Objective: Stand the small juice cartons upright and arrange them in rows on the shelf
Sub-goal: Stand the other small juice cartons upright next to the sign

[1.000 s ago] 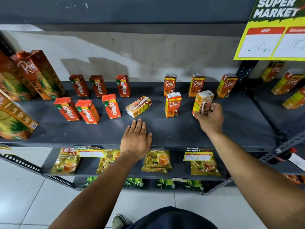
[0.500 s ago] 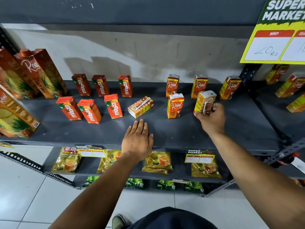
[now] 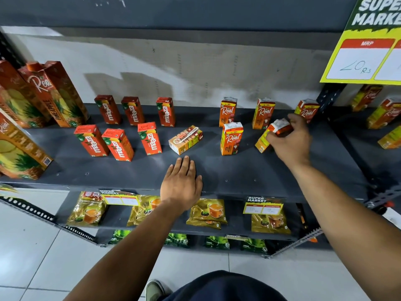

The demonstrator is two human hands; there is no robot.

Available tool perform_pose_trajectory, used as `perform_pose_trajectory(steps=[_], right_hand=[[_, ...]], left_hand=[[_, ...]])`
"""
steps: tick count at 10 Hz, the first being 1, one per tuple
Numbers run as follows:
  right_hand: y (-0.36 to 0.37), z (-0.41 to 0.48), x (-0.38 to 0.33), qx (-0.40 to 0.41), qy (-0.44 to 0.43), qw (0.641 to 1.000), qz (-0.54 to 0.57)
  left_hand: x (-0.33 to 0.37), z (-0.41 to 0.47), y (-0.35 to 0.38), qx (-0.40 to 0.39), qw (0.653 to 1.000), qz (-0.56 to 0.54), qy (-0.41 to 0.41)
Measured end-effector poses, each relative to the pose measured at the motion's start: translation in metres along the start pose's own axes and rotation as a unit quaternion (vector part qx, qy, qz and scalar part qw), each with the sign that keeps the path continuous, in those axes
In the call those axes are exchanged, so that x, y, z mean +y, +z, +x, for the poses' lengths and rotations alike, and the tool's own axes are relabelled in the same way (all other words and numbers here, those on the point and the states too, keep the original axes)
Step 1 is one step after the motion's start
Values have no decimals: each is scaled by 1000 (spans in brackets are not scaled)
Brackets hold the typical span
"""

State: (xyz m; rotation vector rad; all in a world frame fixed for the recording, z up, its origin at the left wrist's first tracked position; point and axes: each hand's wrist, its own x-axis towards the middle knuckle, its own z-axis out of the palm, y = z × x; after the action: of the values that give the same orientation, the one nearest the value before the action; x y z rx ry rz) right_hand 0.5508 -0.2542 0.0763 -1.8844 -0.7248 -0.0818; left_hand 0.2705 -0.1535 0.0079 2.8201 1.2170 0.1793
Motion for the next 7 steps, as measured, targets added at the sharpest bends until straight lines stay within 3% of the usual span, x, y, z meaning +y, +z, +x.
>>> perform_pose_trajectory(steps=[7], right_hand=[[7,10,-1,-141,-25,985,-99]], left_hand=[[-1,-1,0,2,1000,-5,0]])
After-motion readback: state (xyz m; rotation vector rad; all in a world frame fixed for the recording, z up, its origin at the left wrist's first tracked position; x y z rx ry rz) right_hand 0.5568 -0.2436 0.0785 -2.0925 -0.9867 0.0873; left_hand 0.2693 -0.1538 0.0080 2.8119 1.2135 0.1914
